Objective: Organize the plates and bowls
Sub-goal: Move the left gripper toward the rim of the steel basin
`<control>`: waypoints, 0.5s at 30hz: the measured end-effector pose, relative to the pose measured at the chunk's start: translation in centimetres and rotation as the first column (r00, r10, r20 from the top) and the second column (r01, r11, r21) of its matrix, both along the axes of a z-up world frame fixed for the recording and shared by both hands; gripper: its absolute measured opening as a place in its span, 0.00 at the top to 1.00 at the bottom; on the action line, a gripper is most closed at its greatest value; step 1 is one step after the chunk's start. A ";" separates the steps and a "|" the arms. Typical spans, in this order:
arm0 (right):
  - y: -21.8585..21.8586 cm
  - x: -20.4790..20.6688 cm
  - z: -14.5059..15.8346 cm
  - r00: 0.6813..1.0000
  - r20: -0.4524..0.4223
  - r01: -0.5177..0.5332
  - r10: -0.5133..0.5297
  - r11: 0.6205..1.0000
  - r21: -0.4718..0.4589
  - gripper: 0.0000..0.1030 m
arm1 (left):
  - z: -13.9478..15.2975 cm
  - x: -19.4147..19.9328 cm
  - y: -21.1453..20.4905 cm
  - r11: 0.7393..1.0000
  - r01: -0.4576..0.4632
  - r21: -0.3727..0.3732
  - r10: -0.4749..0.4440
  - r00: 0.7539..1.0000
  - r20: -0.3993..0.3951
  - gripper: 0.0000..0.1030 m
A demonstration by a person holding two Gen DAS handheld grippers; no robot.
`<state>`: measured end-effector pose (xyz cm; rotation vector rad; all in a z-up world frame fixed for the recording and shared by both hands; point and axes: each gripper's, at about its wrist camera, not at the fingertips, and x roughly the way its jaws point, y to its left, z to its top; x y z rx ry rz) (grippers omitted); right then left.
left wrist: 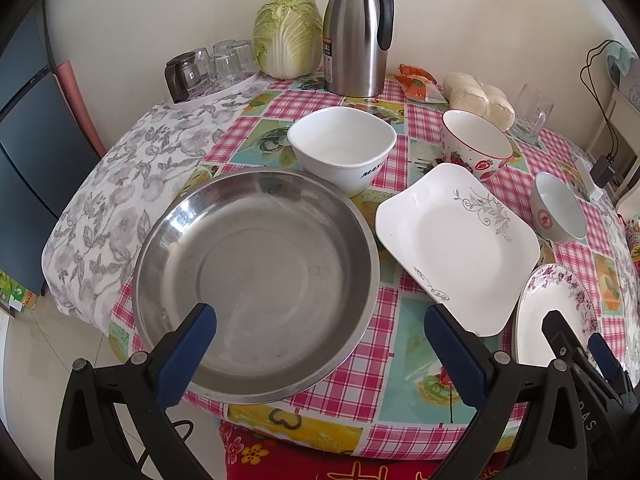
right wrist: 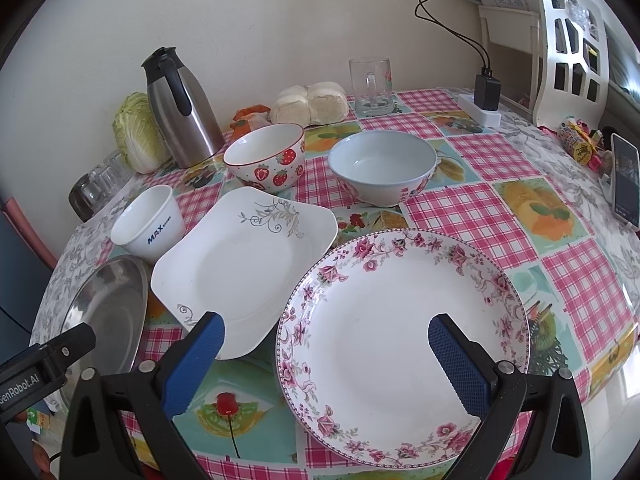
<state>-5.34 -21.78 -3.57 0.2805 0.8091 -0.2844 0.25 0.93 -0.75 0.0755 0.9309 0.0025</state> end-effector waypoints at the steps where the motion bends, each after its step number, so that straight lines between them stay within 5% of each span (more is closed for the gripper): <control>1: 0.3 0.1 0.0 1.000 -0.006 -0.004 0.004 1.000 -0.021 0.00 | 0.1 0.1 0.0 1.000 -0.003 0.002 0.003 1.000 0.004 0.00; 6: 1.2 0.5 -0.2 1.000 -0.001 -0.028 0.029 0.998 0.054 0.00 | -0.1 0.4 0.8 0.998 -0.010 -0.056 0.009 1.000 -0.020 0.00; 15: 4.8 2.1 -0.1 0.990 0.070 -0.128 0.126 0.992 0.021 0.00 | -0.7 1.4 6.8 0.969 -0.147 -0.198 0.153 0.988 0.016 0.00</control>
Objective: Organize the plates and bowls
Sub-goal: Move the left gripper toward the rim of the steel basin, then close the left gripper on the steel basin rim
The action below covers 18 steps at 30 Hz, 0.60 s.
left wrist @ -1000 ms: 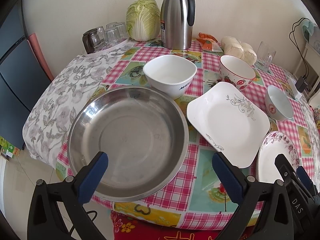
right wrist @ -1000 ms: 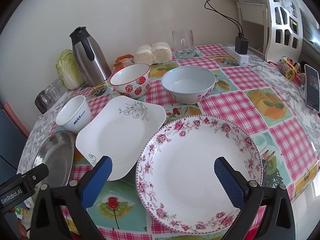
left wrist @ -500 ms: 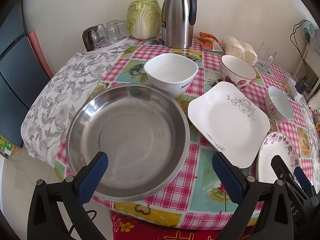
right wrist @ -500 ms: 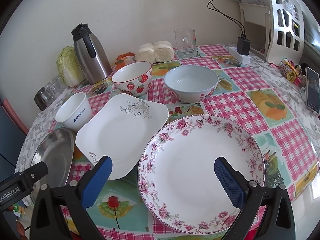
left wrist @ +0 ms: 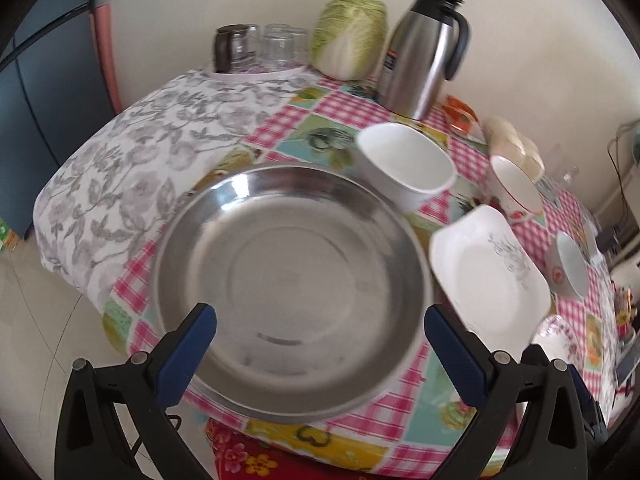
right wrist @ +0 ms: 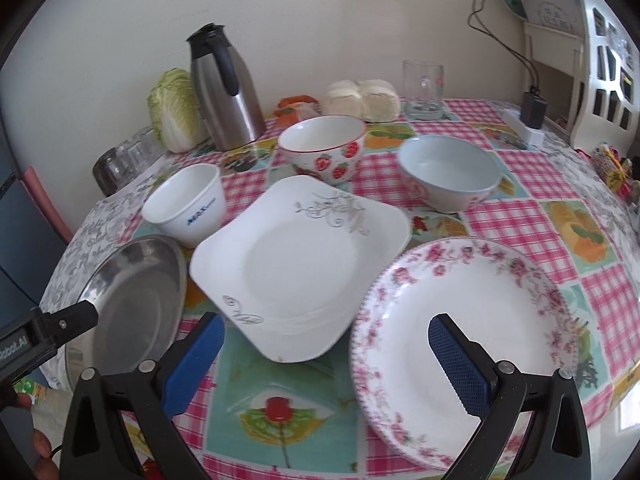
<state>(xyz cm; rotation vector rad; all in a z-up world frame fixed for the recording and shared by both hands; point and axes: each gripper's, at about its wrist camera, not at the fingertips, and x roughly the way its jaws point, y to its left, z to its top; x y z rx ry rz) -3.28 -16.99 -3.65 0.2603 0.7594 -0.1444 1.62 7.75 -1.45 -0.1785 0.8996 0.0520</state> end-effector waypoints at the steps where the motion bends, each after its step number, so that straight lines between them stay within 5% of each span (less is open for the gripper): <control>1: 0.5 0.2 -0.1 1.000 -0.004 -0.014 0.014 1.000 0.004 0.00 | -0.1 0.2 0.4 1.000 -0.008 -0.007 0.008 1.000 -0.002 0.00; 12: 4.0 2.1 -1.1 0.988 -0.087 -0.123 0.125 0.992 0.037 0.00 | -1.3 1.2 5.5 0.996 -0.044 -0.072 0.045 0.999 0.009 0.00; 18: 5.8 2.6 -1.5 0.977 -0.087 -0.187 0.192 0.980 0.062 0.04 | -2.5 2.1 8.6 0.992 -0.085 -0.098 0.079 0.995 -0.057 0.00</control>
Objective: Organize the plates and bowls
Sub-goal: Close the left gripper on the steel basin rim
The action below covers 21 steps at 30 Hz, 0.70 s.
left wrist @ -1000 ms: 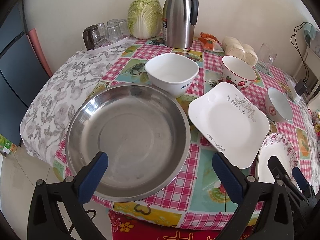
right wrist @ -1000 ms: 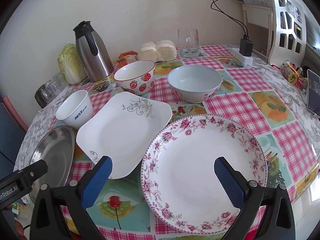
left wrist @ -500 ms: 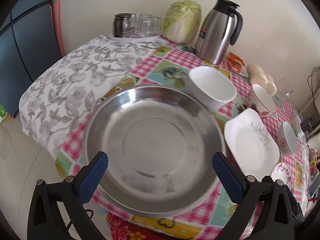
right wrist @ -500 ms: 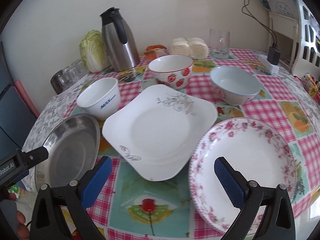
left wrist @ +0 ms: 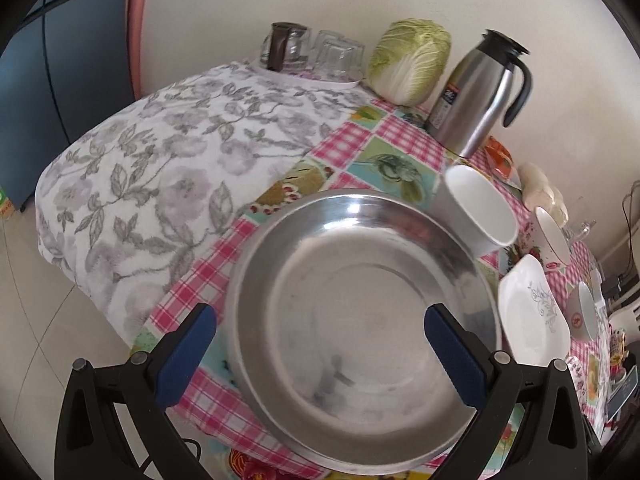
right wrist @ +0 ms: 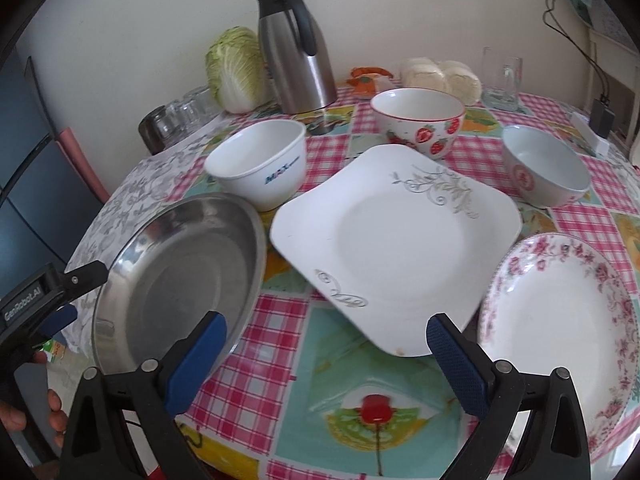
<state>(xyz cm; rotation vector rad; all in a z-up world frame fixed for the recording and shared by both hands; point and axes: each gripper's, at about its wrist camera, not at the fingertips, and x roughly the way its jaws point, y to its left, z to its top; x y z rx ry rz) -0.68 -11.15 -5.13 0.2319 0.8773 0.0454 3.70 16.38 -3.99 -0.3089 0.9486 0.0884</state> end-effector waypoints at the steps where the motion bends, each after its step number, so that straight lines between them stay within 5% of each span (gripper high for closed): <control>1: 0.4 0.1 0.0 1.000 0.003 -0.018 0.018 1.000 0.001 0.06 | -0.2 0.1 0.4 1.000 -0.009 0.012 0.009 1.000 -0.004 0.00; 8: 2.4 1.1 -0.4 0.992 0.004 -0.128 0.128 0.991 0.040 0.23 | -1.6 1.2 2.3 1.000 -0.014 0.026 0.015 0.999 -0.042 0.02; 21: 3.2 3.2 -2.7 0.984 -0.068 -0.159 0.165 0.983 0.093 0.63 | -4.6 3.2 3.9 1.000 -0.002 0.014 0.004 0.991 -0.132 0.44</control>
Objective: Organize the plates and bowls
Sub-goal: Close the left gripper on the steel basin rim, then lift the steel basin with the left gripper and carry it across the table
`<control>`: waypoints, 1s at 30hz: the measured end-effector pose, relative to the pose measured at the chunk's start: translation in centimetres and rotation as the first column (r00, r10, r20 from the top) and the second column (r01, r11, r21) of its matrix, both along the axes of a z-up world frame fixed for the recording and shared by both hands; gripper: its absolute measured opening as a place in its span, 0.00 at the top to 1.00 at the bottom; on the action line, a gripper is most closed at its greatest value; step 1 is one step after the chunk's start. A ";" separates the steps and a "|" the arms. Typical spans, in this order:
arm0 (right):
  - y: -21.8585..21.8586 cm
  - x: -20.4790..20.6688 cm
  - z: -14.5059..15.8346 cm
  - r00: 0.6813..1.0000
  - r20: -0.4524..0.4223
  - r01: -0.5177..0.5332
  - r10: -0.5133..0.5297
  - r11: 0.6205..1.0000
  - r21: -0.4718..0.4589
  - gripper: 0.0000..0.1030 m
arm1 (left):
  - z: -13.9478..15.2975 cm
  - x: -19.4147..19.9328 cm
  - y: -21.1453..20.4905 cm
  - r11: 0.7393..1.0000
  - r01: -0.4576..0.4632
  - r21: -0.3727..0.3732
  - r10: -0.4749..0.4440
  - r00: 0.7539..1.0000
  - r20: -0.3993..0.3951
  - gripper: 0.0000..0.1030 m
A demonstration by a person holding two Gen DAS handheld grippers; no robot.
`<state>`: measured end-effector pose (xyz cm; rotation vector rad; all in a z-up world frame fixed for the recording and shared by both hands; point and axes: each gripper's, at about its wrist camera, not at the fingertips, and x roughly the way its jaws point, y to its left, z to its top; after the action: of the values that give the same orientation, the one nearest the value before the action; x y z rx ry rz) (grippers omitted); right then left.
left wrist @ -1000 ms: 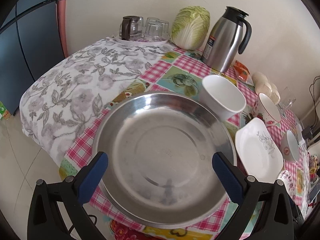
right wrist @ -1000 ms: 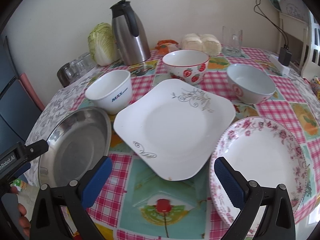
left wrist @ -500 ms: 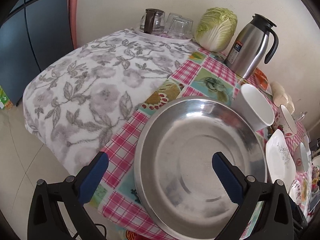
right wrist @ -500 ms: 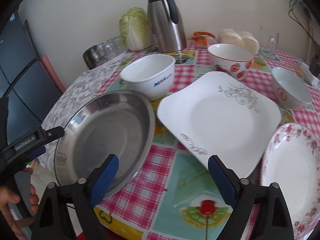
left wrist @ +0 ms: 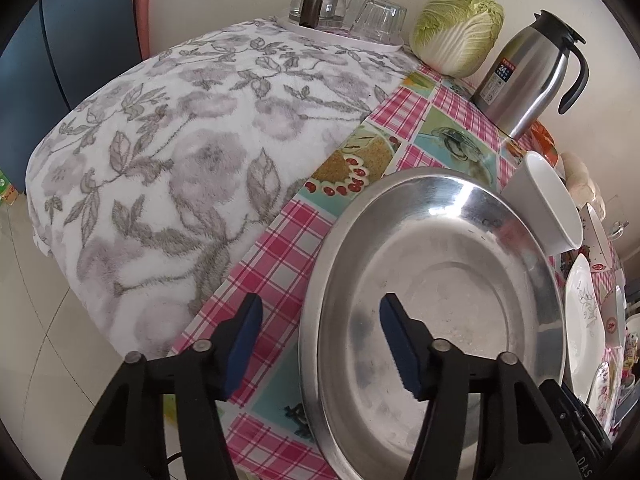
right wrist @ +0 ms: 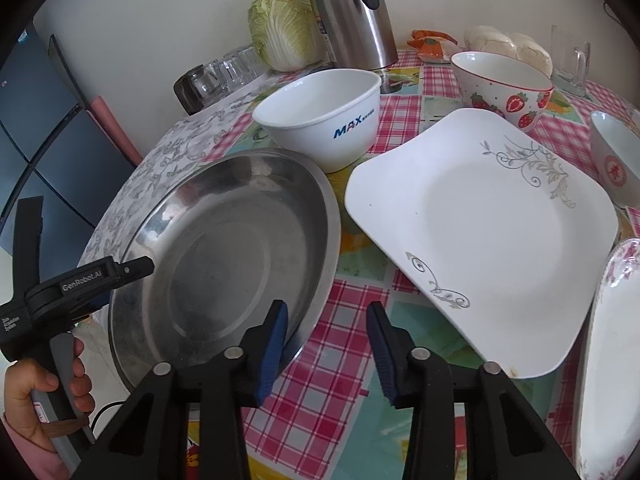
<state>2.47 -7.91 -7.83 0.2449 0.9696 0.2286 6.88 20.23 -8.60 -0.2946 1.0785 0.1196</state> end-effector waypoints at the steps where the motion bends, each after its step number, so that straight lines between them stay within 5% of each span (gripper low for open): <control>1: 0.2 0.1 -0.1 1.000 0.000 -0.006 0.006 1.000 0.000 0.64 | 0.0 0.1 0.0 1.000 0.002 0.006 -0.002 1.000 0.001 0.48; 10: 1.3 1.0 -0.8 0.998 -0.001 -0.055 0.055 0.998 0.009 0.74 | -0.2 0.8 0.1 1.000 0.031 0.002 -0.031 0.999 0.009 0.78; 20: 2.1 0.4 0.5 0.994 0.055 -0.096 0.098 0.994 -0.043 0.79 | 0.6 -0.7 -0.1 0.999 0.024 0.040 -0.025 0.999 0.027 0.79; 30: 1.9 -0.8 3.6 0.979 0.147 -0.135 0.138 0.990 -0.034 0.79 | 5.2 -3.2 -0.7 0.995 -0.008 0.096 -0.004 0.992 0.123 0.79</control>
<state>1.64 -6.00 -4.25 0.1376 0.8412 0.3563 3.64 19.53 -3.35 -0.2130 0.9469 0.1525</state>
